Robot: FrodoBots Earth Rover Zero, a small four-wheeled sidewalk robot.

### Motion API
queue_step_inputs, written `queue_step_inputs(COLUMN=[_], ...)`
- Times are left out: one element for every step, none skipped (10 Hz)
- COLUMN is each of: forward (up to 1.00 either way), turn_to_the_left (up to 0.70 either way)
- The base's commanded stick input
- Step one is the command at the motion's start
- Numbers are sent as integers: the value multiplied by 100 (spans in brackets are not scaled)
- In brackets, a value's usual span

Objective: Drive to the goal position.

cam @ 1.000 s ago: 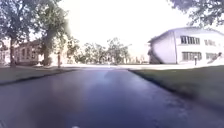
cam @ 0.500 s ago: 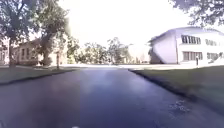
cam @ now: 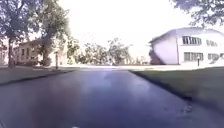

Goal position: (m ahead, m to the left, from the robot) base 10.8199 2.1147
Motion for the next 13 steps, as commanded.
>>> queue_step_inputs(forward=[50, 50, 50, 50, 50, 50, 50, 50, 50, 50, 50, 50, 50], turn_to_the_left=[0, 0, 0, 0, 0, 0, 0, 0, 0, 0, 0, 0, 0])
